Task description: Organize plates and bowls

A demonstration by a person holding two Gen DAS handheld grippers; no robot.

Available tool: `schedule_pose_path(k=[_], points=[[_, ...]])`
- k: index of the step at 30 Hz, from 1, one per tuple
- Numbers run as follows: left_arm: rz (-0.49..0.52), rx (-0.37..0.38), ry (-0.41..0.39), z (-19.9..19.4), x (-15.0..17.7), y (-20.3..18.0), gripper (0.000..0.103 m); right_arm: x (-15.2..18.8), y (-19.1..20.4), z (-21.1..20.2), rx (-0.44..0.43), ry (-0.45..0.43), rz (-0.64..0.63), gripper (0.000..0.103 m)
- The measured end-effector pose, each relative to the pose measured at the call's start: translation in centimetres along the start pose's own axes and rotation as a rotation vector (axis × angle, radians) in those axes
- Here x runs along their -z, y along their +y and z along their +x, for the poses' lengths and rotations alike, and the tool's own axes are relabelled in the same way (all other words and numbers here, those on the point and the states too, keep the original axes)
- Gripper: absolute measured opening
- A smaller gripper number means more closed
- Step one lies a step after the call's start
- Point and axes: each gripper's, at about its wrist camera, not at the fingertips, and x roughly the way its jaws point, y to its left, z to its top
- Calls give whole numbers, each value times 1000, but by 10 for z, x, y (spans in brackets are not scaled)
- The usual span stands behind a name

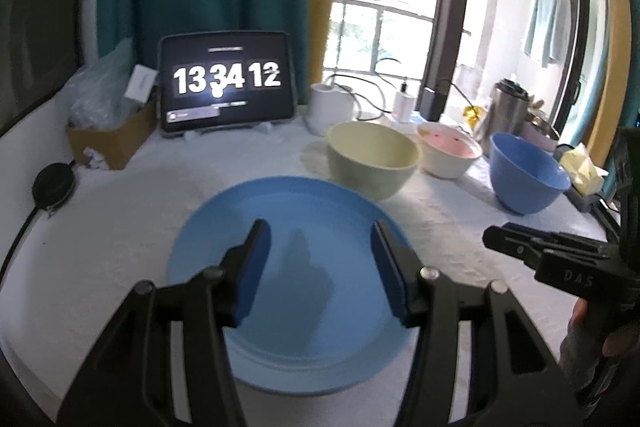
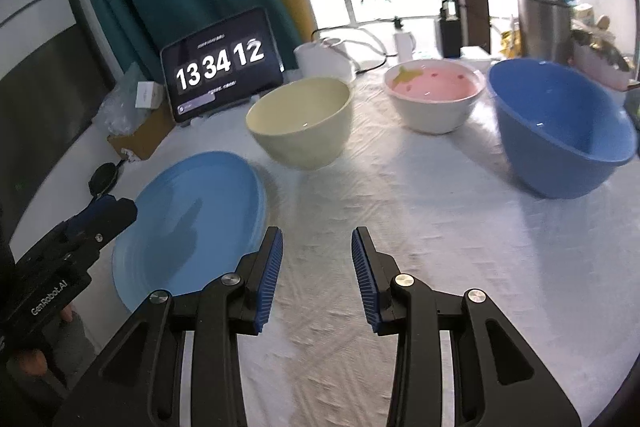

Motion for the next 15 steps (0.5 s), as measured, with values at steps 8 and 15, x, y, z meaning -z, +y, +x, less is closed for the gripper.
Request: schedule_pose_path(k=[8,15], points=[[15,73,22,-3,-7,-51,55,1,-36,-38,38,-43,16,38],[53,137,29,-1,-16,-104,70,0,-78,-77,101,-99,10,38]])
